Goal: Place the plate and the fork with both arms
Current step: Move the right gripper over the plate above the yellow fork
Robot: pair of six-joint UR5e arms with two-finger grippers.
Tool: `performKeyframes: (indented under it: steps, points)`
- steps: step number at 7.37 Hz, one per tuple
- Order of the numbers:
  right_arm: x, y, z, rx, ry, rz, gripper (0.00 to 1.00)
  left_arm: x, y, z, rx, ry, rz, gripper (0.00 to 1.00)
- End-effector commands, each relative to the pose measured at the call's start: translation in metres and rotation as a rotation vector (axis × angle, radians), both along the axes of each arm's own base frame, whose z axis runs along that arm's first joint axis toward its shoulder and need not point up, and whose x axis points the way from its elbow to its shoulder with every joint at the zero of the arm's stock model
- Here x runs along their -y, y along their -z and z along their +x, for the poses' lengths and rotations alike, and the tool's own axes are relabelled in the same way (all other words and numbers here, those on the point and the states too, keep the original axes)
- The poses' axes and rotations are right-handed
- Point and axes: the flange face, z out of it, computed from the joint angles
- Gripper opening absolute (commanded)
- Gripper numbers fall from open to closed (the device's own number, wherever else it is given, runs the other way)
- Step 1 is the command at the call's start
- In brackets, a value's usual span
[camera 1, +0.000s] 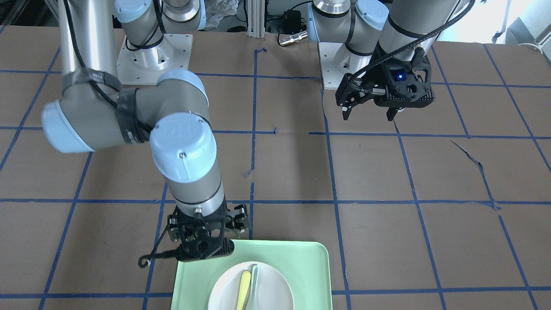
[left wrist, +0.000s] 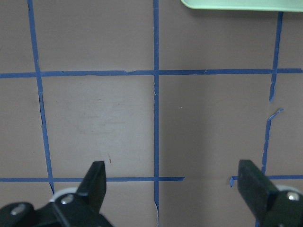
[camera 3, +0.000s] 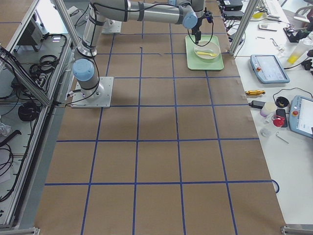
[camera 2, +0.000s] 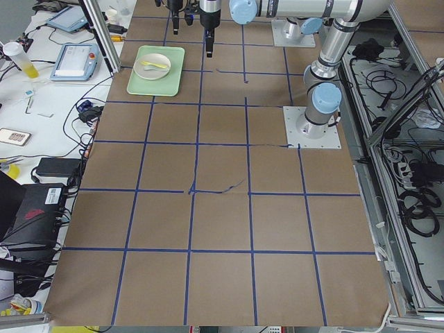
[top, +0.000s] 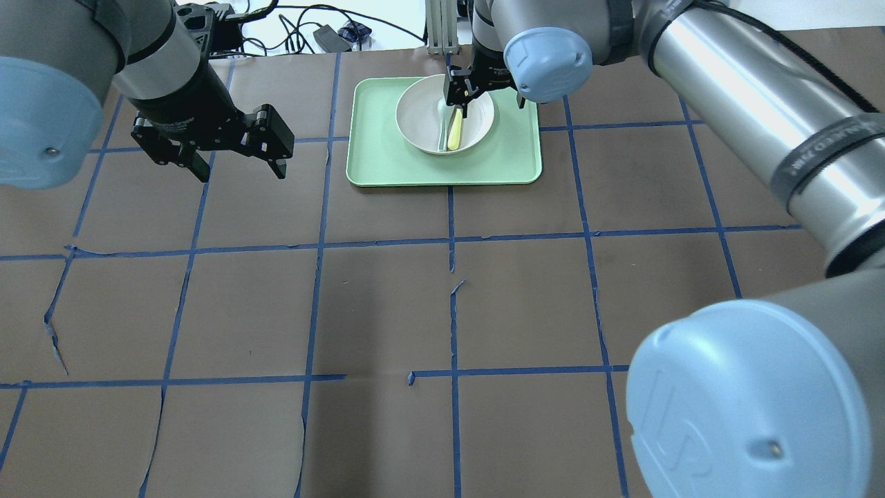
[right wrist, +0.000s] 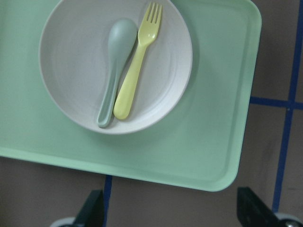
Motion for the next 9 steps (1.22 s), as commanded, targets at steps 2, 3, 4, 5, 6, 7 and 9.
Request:
performKeyframes:
  steps: [2,3,4,5,6,7,9]
  points:
    - [0.075,0.059,0.03,0.053,0.22,-0.043,1.0,0.0,-0.001,0.001,0.0,0.001,-0.002,1.0]
    - [0.08,0.07,0.033,0.05,0.162,-0.065,1.0,0.0,-0.001,0.001,0.0,0.001,-0.002,1.0]
    - [0.083,0.079,0.034,0.048,0.148,-0.066,0.97,0.0,-0.001,0.001,0.0,0.001,-0.002,1.0]
    - [0.084,0.087,0.034,0.045,0.146,-0.06,0.89,0.0,-0.001,0.001,0.0,0.001,-0.002,1.0]
    - [0.085,0.096,0.035,0.049,0.145,-0.053,0.7,0.0,-0.001,0.001,0.0,0.001,-0.002,1.0]
    - [0.083,0.099,0.037,0.074,0.131,-0.038,0.69,0.0,-0.001,0.001,0.0,0.003,-0.003,1.0]
    - [0.082,0.109,0.041,0.081,0.125,-0.021,0.6,0.0,-0.001,0.002,0.0,0.001,-0.003,1.0]
